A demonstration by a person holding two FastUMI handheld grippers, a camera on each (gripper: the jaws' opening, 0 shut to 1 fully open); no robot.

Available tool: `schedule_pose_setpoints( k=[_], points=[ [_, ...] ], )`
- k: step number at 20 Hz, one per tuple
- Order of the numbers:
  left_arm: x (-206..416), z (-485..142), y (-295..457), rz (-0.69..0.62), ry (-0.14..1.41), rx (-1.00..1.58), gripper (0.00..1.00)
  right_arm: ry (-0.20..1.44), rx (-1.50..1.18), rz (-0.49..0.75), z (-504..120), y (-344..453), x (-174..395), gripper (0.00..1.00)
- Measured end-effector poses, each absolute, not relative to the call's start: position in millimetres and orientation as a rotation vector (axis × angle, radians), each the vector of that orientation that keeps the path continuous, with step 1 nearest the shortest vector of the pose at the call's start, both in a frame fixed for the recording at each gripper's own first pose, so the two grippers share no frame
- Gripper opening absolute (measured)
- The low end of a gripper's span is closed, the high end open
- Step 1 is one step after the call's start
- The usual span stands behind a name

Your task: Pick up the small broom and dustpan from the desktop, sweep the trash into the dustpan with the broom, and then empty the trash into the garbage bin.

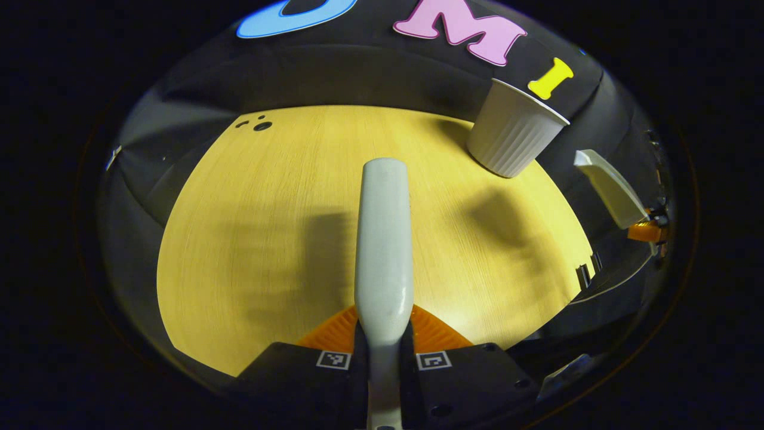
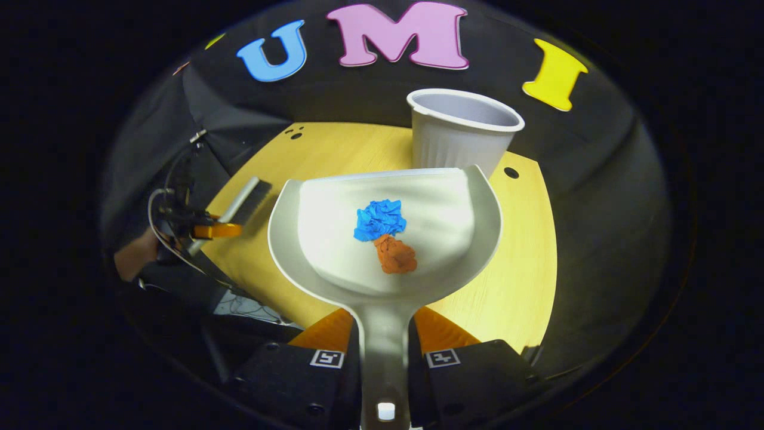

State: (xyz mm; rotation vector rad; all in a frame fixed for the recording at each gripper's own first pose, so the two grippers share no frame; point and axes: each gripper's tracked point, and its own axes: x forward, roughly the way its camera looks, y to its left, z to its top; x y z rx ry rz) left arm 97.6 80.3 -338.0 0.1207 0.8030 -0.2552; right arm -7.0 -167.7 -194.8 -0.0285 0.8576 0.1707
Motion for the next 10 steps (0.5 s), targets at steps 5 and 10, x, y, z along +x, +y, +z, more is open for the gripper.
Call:
schedule_pose_setpoints(
  k=[5,10],
  points=[
    [87,-339,82,-0.273,0.787,0.116,0.26,0.778,-0.027,0.097,-134,-192,6,0.3],
    [85,-322,92,-0.239,0.76,0.113,0.25,0.666,0.02,0.019,-95,-206,60,0.35]
  ],
)
